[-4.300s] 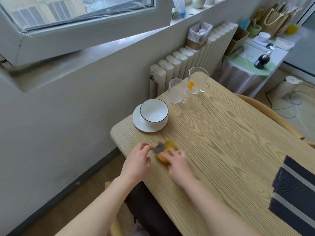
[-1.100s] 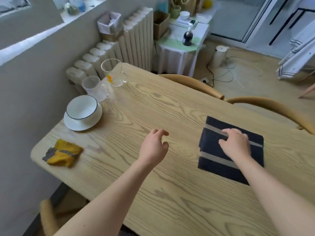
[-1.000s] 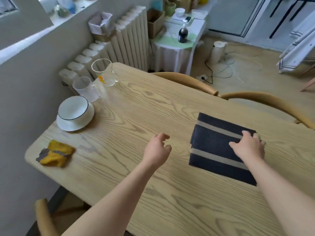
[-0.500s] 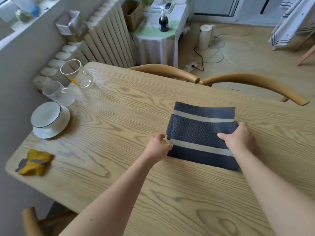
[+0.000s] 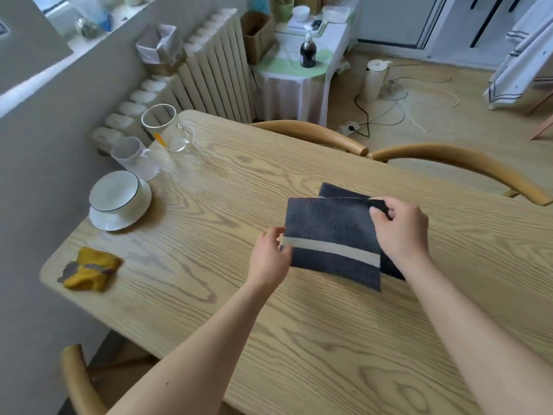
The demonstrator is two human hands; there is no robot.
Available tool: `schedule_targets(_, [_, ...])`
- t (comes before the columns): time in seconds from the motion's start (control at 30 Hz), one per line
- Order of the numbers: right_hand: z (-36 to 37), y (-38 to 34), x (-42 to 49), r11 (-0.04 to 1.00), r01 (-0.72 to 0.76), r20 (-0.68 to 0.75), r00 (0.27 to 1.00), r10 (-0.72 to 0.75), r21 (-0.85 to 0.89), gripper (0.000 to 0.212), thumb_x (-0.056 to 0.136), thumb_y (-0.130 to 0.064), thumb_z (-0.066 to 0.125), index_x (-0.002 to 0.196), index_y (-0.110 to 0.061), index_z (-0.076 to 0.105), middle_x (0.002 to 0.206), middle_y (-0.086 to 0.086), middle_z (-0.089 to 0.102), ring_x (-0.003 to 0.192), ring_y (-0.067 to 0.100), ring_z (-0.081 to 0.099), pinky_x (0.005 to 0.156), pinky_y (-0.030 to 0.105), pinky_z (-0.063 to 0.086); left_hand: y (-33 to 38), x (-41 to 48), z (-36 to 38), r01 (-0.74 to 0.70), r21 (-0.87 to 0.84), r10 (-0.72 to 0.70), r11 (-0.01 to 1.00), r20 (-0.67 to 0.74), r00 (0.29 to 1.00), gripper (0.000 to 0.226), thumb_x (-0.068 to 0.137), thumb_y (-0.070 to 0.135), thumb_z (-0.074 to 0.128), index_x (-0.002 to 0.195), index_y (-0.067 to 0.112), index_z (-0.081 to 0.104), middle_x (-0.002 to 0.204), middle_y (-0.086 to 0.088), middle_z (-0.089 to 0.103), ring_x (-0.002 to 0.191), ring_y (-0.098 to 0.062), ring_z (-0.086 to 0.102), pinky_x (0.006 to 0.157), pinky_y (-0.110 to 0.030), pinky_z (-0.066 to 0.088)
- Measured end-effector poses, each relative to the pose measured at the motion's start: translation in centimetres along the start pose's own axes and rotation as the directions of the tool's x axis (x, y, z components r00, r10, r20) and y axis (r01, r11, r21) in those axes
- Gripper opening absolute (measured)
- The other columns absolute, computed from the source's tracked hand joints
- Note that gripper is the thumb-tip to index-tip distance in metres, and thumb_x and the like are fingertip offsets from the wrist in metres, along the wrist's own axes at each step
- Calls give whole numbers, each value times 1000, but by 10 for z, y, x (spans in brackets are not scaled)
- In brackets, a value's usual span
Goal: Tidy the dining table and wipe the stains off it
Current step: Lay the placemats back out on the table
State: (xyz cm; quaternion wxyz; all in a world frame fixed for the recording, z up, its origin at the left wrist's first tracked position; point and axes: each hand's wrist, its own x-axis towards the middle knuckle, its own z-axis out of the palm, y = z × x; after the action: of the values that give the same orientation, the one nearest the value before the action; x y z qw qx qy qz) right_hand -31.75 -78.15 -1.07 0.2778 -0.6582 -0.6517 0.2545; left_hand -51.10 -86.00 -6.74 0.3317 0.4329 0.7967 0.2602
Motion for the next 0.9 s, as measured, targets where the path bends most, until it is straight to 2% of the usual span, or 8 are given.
schedule_targets(0.07, [21,-24,-10,991,-29,96,995,16,134,8,89,-11,61,83,-14,67,56,-2,52,58,21,48,57,31,32,-7,-4,-17,-41,12,42,999,-81,996,39,92,20,53,131,19,51,126,-3,51,110,-16,54,98,-28,40])
schedule_targets(0.23, [87,-59,-48,931,-227,364,924,114,285,18,88,-10,60,102,-19,66,54,-1,54,56,20,54,66,32,50,-40,-17,-59,-49,112,72,992,-212,975,41,92,20,54,133,18,49,133,-1,48,123,-19,45,103,-29,35])
schedule_targets(0.33, [129,-70,-79,895,-331,482,862,159,298,23,85,-8,61,88,-31,63,77,3,67,76,30,67,75,48,57,-70,-31,-82,-38,184,77,982,-213,974,43,92,21,53,135,19,48,138,-1,45,126,-19,42,100,-26,31])
schedule_targets(0.4, [152,-76,-100,897,-355,522,834,176,264,27,84,-4,61,87,-31,61,97,1,64,81,27,66,75,46,57,-96,-41,-92,-7,241,46,970,-154,987,46,94,26,52,138,20,44,145,-2,39,132,-19,36,104,-26,29])
schedule_targets(0.47, [164,-78,-115,917,-341,550,816,179,208,27,82,-1,61,91,-26,60,104,0,63,72,21,62,67,38,55,-117,-48,-97,44,321,-30,946,-49,998,54,94,34,52,144,24,36,153,-3,26,141,-21,24,111,-33,27])
schedule_targets(0.57, [176,-86,-130,954,-278,570,804,169,111,28,78,-1,60,97,-23,60,94,5,66,72,23,61,64,32,50,-146,-59,-102,100,436,-146,894,73,987,67,92,47,51,149,31,20,160,-4,8,147,-24,6,117,-46,20])
schedule_targets(0.77, [184,-93,-135,995,-74,553,828,98,-67,26,81,-4,64,100,-22,58,80,-4,55,75,16,55,63,29,47,-166,-67,-111,88,517,-199,852,164,966,83,87,54,55,151,35,5,160,-1,-9,147,-27,-9,114,-58,17])
schedule_targets(0.9, [181,-89,-129,990,51,491,871,18,-128,28,82,-14,71,106,-23,59,103,-3,62,92,16,58,78,28,46,-163,-65,-112,60,566,-187,822,169,968,85,87,52,56,151,32,4,160,-5,-7,147,-30,-6,113,-57,18])
